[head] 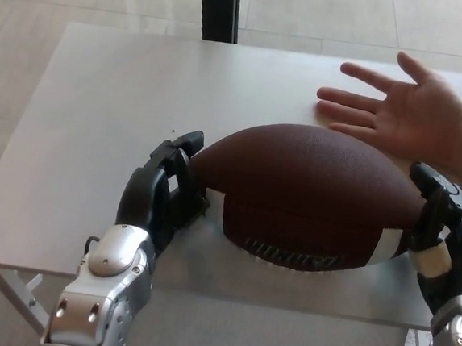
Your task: The robot uses both its hands to grab the left and right ends of a football kept in the middle of the desk infront of it, lifts it up and places it in the palm of a person
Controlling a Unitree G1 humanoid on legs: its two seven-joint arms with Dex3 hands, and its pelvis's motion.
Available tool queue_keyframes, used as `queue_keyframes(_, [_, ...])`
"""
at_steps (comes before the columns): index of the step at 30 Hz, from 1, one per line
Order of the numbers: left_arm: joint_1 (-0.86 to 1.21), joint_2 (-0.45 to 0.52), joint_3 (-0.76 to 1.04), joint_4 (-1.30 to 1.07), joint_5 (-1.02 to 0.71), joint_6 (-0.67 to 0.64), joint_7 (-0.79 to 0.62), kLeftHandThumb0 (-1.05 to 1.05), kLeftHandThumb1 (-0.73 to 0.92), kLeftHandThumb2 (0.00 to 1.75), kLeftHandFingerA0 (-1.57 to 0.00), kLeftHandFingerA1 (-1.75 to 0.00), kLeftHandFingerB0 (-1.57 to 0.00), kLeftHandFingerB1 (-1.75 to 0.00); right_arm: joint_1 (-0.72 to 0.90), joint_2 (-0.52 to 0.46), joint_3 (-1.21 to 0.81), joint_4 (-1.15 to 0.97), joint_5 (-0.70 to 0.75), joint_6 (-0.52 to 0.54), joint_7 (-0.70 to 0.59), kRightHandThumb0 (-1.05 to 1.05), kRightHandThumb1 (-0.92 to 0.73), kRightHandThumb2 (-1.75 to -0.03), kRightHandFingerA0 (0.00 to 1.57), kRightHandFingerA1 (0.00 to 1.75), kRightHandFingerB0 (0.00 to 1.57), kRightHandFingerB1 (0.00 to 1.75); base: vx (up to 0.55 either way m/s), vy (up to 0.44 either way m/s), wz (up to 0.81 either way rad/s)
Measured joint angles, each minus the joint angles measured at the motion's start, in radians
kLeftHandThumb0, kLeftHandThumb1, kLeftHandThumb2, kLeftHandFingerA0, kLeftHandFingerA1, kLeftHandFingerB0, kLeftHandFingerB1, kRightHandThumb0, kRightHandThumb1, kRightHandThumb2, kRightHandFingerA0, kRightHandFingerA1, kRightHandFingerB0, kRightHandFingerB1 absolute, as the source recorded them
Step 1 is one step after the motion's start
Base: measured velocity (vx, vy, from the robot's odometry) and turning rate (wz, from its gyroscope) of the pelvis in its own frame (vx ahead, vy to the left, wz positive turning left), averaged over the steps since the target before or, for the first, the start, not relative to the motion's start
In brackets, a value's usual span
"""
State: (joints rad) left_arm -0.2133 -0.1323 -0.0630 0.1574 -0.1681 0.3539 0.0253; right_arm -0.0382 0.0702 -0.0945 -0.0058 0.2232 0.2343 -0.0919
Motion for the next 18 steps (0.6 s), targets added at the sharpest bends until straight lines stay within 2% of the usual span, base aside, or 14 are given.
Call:
queue_keyframes(4, [-0.028,0.021,-0.004,0.017,0.007,0.011,-0.007,-0.91,0.86,1.25,-0.34,-0.7,-0.14,-0.46,-0.01,-0.012,0.001,0.001,0.0,0.022,0.01,-1.04,-0.92,-0.76,0.43,0.58,0.27,0.4,0.0,0.0,0.0])
queue_keyframes(5, [-0.034,0.022,-0.004,0.022,0.008,0.013,-0.01,-0.92,0.85,1.25,-0.35,-0.71,-0.14,-0.46,-0.012,-0.012,0.001,0.001,0.001,0.028,0.011,-0.97,-0.73,-1.18,0.41,0.63,0.24,0.49,0.0,0.0,0.0])
queue_keyframes(6, [-0.042,0.022,-0.003,0.028,0.008,0.017,-0.012,-0.92,0.85,1.25,-0.35,-0.71,-0.14,-0.46,-0.016,-0.012,0.0,0.001,0.001,0.036,0.011,-0.97,-0.73,-1.18,0.41,0.63,0.24,0.49,0.0,0.0,0.0])
queue_keyframes(7, [-0.048,0.022,-0.003,0.032,0.008,0.019,-0.013,-0.89,0.85,1.24,-0.37,-0.72,-0.15,-0.47,-0.019,-0.012,0.001,0.001,0.001,0.04,0.011,-1.05,-0.92,-0.74,0.46,0.63,0.26,0.42,0.0,0.0,0.0])
queue_keyframes(9, [-0.056,0.018,-0.006,0.038,0.008,0.025,-0.014,-0.89,0.85,1.24,-0.37,-0.72,-0.15,-0.47,-0.03,-0.011,0.004,0.004,0.001,0.05,0.012,-1.05,-0.92,-0.74,0.46,0.63,0.26,0.42,0.0,0.0,0.0])
queue_keyframes(10, [-0.059,0.016,-0.006,0.04,0.009,0.027,-0.014,-0.99,0.92,0.92,-0.37,-0.75,-0.17,-0.39,-0.035,-0.011,0.005,0.004,0.001,0.053,0.012,-1.05,-0.92,-0.73,0.46,0.62,0.27,0.41,0.0,0.0,0.0])
queue_keyframes(11, [-0.061,0.014,-0.007,0.041,0.009,0.029,-0.014,-0.99,0.92,0.91,-0.41,-0.8,-0.2,-0.41,-0.039,-0.009,0.004,0.008,0.001,0.057,0.012,-1.05,-0.74,-1.22,0.48,0.68,0.22,0.49,0.0,0.0,0.0])
queue_keyframes(13, [-0.068,0.012,-0.009,0.047,0.014,0.031,-0.01,-1.0,0.92,0.92,-0.44,-0.83,-0.2,-0.4,-0.056,-0.004,0.001,0.023,0.006,0.063,0.014,-1.05,-0.77,-1.24,0.44,0.65,0.18,0.47,0.0,0.0,0.0])
queue_keyframes(14, [-0.07,0.011,-0.01,0.05,0.017,0.031,-0.006,-0.98,0.92,0.91,-0.45,-0.85,-0.21,-0.4,-0.063,-0.001,0.0,0.027,0.008,0.067,0.014,-1.01,-0.74,-1.21,0.48,0.67,0.18,0.47,0.0,0.0,0.0])
queue_keyframes(15, [-0.073,0.011,-0.01,0.054,0.021,0.032,-0.002,-0.92,0.92,0.91,-0.47,-0.85,-0.2,-0.4,-0.071,0.0,0.0,0.028,0.01,0.072,0.015,-1.05,-0.92,-0.79,0.43,0.61,0.15,0.38,0.0,0.0,0.0])
queue_keyframes(16, [-0.078,0.01,-0.01,0.06,0.026,0.032,0.004,-0.91,0.91,0.92,-0.49,-0.85,-0.2,-0.42,-0.079,0.001,0.001,0.028,0.014,0.076,0.018,-1.05,-0.79,-1.24,0.41,0.65,0.11,0.38,0.0,0.0,0.0])
queue_keyframes(17, [-0.082,0.009,-0.01,0.066,0.029,0.032,0.007,-0.91,0.91,0.92,-0.49,-0.85,-0.2,-0.42,-0.083,0.001,0.004,0.025,0.017,0.08,0.022,-1.05,-0.79,-1.24,0.41,0.65,0.11,0.38,0.0,0.0,0.0])
queue_keyframes(18, [-0.088,0.005,-0.011,0.075,0.033,0.032,0.012,-0.83,0.92,0.87,-0.51,-0.85,-0.2,-0.41,-0.089,0.003,0.009,0.022,0.021,0.083,0.031,-1.05,-0.79,-1.25,0.4,0.65,0.07,0.3,0.0,0.0,0.0])
